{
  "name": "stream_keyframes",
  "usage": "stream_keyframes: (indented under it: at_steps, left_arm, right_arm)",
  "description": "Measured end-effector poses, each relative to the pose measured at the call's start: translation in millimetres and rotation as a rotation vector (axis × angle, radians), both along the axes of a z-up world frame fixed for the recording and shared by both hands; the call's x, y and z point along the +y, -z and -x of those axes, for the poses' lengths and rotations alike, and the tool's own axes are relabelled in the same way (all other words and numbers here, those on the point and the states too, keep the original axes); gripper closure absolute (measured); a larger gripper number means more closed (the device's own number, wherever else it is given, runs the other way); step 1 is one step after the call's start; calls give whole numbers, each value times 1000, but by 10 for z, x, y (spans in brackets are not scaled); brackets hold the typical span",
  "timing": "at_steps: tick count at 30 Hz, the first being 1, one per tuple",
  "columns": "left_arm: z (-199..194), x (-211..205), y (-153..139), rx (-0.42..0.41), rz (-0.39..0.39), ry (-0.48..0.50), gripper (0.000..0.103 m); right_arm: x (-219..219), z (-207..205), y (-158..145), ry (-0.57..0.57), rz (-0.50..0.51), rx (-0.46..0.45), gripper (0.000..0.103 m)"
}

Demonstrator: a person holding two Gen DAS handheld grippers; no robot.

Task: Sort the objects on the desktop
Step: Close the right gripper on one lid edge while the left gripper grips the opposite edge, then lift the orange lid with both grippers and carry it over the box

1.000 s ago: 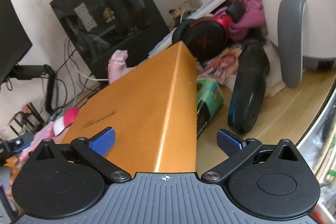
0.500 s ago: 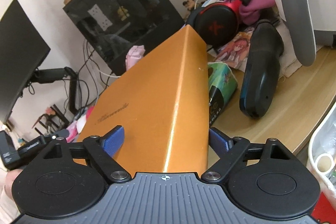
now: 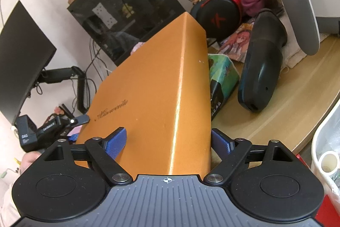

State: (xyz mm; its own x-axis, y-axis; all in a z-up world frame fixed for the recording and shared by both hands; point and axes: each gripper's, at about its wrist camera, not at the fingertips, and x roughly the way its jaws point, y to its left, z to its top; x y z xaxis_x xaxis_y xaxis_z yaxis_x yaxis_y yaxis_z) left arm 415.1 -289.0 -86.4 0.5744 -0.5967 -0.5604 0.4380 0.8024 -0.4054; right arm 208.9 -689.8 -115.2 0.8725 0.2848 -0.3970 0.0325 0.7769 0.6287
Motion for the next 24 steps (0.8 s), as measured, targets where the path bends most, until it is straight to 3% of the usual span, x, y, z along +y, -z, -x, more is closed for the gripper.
stream_keyframes:
  at_steps: [7,11,24]
  left_arm:
    - [-135,-71,93,99,70,75,0]
    - [-212,-91,169,200,127,136,0]
    - [-58,-51,135,203,133,125,0]
  right_arm:
    - [-14,-2,13,-1,-10,1,17]
    - [-8,0,13,-2,-13,4,17]
    - [103,-5,-133,8,17,28,17]
